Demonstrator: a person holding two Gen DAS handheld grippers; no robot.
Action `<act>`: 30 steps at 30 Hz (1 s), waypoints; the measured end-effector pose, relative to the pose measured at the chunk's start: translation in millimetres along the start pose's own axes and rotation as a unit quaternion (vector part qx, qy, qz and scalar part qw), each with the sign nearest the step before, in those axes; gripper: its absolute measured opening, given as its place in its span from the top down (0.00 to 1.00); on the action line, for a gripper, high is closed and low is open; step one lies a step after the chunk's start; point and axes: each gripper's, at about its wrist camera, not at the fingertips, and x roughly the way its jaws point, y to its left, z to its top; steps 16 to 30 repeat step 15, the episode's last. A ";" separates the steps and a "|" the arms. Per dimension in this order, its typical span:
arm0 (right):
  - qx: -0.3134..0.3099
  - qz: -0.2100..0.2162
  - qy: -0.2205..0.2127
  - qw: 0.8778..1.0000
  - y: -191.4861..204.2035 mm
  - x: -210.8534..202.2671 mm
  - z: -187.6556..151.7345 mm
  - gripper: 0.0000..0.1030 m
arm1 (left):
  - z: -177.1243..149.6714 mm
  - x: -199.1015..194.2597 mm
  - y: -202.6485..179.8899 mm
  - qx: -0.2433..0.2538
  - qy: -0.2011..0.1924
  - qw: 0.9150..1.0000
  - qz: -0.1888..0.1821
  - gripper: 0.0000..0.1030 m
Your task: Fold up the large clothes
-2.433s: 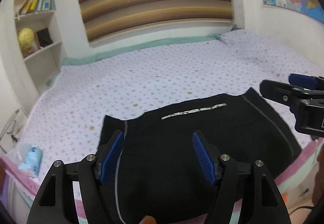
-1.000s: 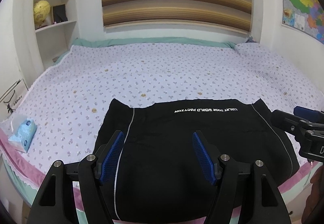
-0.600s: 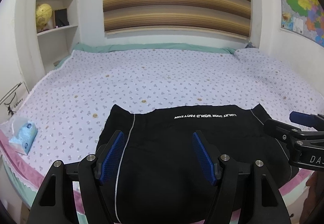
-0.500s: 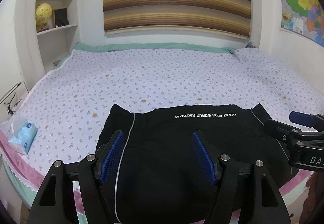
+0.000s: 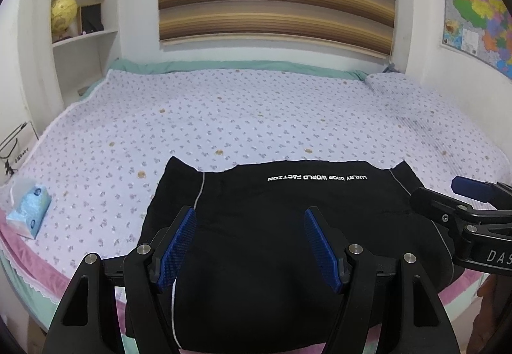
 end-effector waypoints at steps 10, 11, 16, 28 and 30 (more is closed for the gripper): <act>-0.001 0.005 0.008 1.000 -7.2 5.4 0.9 0.09 | -1.3 3.9 -2.8 0.005 -0.001 1.000 -0.011 0.31; -0.001 0.005 0.008 1.000 -8.0 6.2 1.0 0.09 | -1.2 2.3 -3.5 0.006 -0.007 1.000 -0.013 0.31; 0.000 0.007 0.012 1.000 -11.3 10.4 0.9 0.09 | -0.5 1.5 -6.2 0.014 -0.008 1.000 -0.021 0.31; 0.000 0.007 0.012 1.000 -11.3 10.4 0.9 0.09 | -0.5 1.5 -6.2 0.014 -0.008 1.000 -0.021 0.31; 0.000 0.007 0.012 1.000 -11.3 10.4 0.9 0.09 | -0.5 1.5 -6.2 0.014 -0.008 1.000 -0.021 0.31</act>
